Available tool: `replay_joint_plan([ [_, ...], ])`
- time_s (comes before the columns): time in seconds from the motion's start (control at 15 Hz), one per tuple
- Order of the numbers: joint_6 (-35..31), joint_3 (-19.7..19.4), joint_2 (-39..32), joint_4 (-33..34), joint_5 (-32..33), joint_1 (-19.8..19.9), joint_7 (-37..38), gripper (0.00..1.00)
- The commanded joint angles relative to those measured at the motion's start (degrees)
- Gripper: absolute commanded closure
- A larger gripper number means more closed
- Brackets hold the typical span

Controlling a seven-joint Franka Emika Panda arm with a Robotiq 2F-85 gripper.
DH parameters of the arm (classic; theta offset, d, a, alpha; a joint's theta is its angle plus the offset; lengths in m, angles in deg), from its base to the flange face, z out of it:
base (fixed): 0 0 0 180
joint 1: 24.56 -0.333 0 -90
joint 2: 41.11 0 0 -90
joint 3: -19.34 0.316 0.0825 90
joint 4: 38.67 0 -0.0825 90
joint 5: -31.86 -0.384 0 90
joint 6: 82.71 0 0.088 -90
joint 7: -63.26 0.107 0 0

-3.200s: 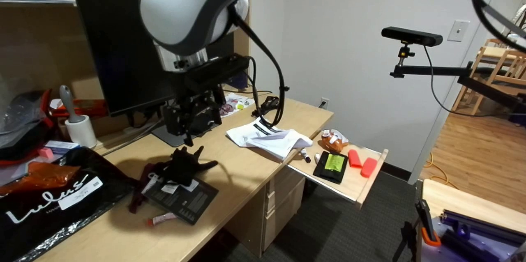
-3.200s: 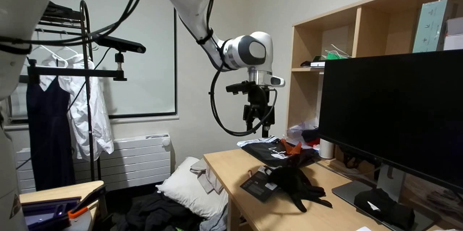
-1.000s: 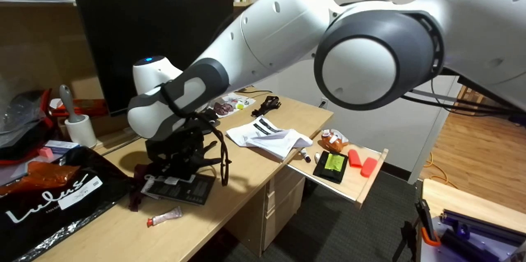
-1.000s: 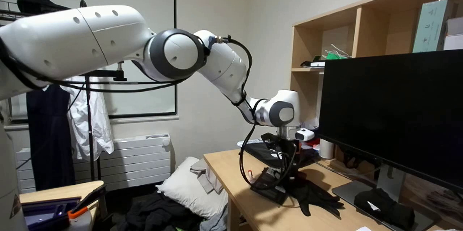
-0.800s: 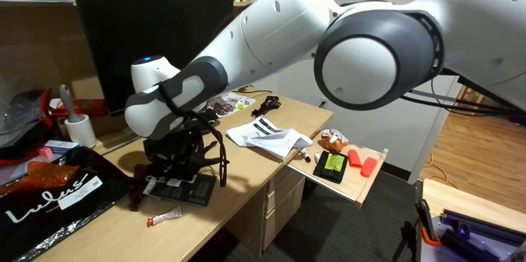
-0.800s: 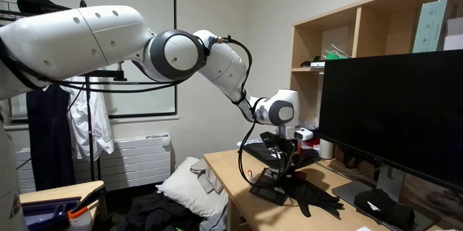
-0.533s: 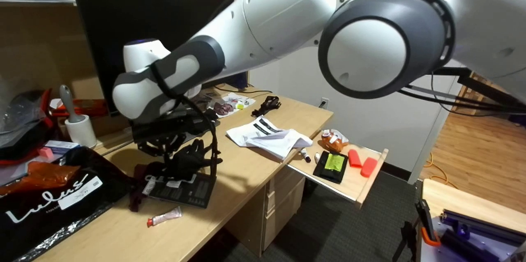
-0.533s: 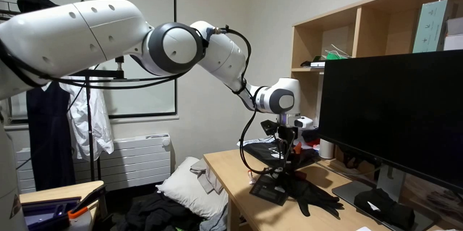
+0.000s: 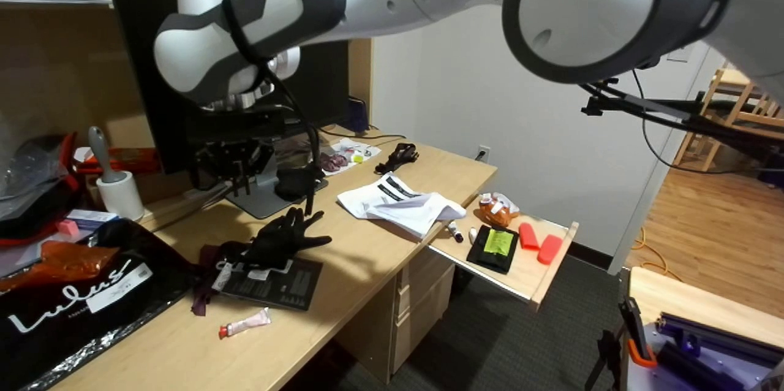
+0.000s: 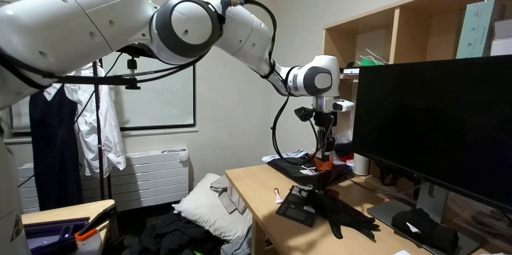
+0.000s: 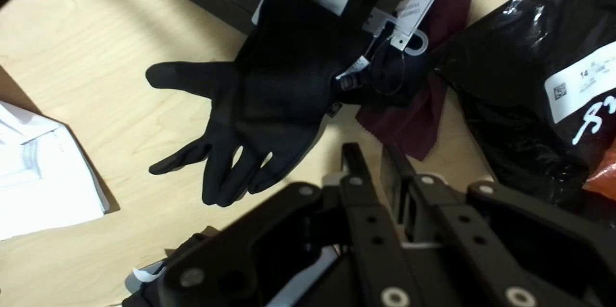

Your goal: Move the black gloves to the right then move the white object to the right then move the purple cloth to the right

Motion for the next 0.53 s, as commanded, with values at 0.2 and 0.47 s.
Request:
replay_joint_plan([
  [0.2, 2.9, -0.5, -1.5, -0.4, -2.0, 0.3, 5.7, 0.34],
  [0.47, 1.8, -1.2, -4.9, 0.3, -3.1, 0.1, 16.7, 0.08],
])
